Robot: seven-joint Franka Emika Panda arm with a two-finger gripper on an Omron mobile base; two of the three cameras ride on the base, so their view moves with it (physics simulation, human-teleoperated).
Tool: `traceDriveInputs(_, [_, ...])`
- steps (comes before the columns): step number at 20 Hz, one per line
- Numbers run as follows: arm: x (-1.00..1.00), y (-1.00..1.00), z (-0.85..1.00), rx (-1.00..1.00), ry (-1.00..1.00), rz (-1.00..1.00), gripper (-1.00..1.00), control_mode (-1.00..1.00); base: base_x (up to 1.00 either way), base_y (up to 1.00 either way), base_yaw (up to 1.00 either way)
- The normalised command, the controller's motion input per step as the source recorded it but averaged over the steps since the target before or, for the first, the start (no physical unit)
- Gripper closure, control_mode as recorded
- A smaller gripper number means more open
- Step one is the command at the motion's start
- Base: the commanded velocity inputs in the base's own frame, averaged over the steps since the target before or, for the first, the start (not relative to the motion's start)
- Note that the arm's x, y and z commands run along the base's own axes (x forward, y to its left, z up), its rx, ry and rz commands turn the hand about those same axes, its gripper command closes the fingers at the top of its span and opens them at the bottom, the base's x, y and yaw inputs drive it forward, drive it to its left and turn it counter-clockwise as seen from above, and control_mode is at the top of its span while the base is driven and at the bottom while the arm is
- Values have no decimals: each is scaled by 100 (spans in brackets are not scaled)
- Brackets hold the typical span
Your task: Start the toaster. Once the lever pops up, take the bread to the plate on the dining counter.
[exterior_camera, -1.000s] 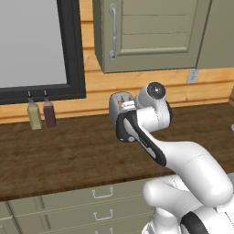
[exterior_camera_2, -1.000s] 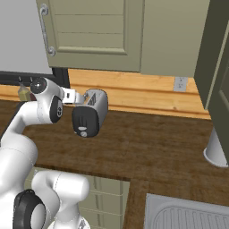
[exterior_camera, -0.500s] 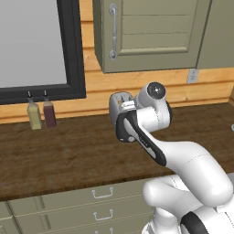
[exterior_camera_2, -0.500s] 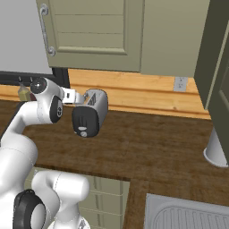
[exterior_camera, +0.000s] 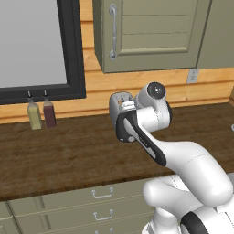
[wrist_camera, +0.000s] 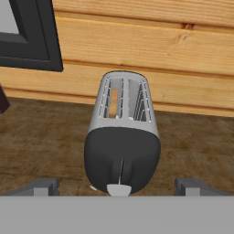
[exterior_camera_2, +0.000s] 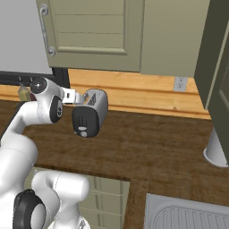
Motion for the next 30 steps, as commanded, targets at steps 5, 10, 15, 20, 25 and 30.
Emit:
traceDriveInputs(5, [0,0,0,0,0,0,-100,-100,0,0,0])
traceDriveInputs(10, [0,0,0,0,0,0,-100,-100,0,0,0])
traceDriveInputs(15, [0,0,0,0,0,0,-100,-100,0,0,0])
traceDriveInputs(20, [0,0,0,0,0,0,-100,-100,0,0,0])
traceDriveInputs(25, [0,0,0,0,0,0,-100,-100,0,0,0])
traceDriveInputs(30, [0,0,0,0,0,0,-100,-100,0,0,0])
